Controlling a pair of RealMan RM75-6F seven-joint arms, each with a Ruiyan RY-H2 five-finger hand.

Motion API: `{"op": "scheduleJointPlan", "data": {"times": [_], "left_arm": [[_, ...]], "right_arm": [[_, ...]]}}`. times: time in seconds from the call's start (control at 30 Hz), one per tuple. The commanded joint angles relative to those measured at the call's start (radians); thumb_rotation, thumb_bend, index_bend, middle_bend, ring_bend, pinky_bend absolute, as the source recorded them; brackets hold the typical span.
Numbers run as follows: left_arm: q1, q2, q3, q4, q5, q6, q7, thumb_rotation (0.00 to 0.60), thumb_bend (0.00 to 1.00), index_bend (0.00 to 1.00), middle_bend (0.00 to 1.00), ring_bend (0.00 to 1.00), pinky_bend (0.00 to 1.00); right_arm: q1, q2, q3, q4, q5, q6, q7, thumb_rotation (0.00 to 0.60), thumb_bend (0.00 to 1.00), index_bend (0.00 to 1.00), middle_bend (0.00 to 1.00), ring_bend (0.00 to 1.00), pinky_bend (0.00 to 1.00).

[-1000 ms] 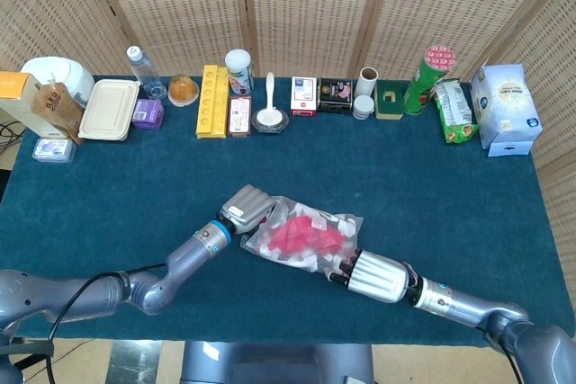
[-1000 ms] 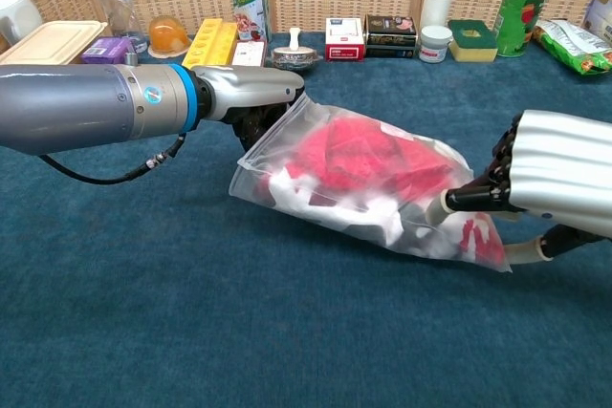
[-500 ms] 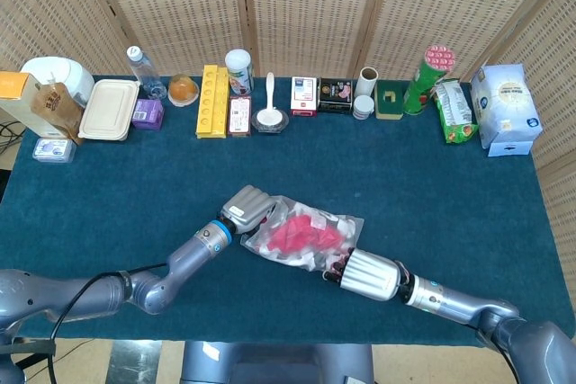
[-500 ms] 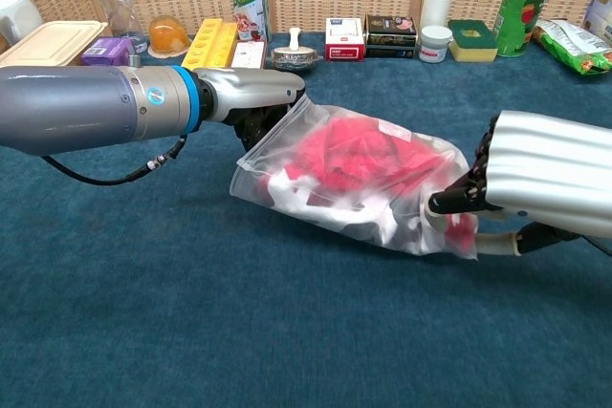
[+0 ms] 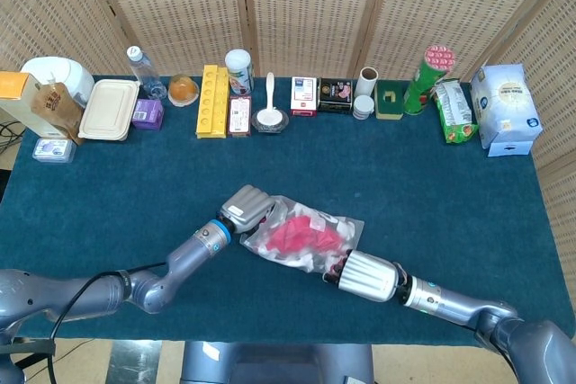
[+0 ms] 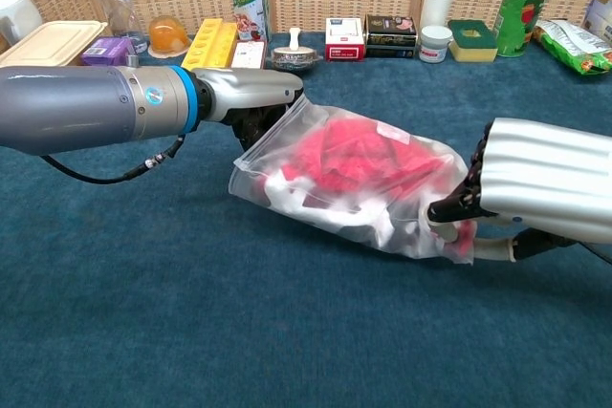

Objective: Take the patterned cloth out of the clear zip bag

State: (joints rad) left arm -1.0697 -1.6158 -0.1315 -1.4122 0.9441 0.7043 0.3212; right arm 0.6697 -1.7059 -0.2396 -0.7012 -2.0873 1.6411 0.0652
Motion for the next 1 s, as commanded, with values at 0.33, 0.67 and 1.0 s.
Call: {"op": "scheduleJointPlan", "data": {"times": [0.33,0.67,1.0], "left_arm": [[0.008,0.02,-0.003,-0.008,0.027,0.003,-0.022,0.6,0.4,0.9,1.0,1.0,1.0],[0.03,0.07,0.002,-0.032,0.065,0.012,-0.051,0.6,0.4,0.9,1.0,1.0,1.0],[0.054,0.107,0.007,-0.043,0.098,0.018,-0.087,0.6,0.4,0.9,1.0,1.0,1.0]], "right_arm": [[-0.011,0.023,-0.016,-0.021,-0.004,-0.005,-0.026,0.6,0.51,0.76,0.89,1.0,1.0],[-0.026,0.063,-0.03,-0.049,0.002,-0.028,-0.046,0.6,0.51,0.77,0.9,1.0,1.0],[-0.037,0.093,-0.037,-0.078,0.002,-0.042,-0.066,0.6,0.51,0.77,0.91,1.0,1.0]]}}
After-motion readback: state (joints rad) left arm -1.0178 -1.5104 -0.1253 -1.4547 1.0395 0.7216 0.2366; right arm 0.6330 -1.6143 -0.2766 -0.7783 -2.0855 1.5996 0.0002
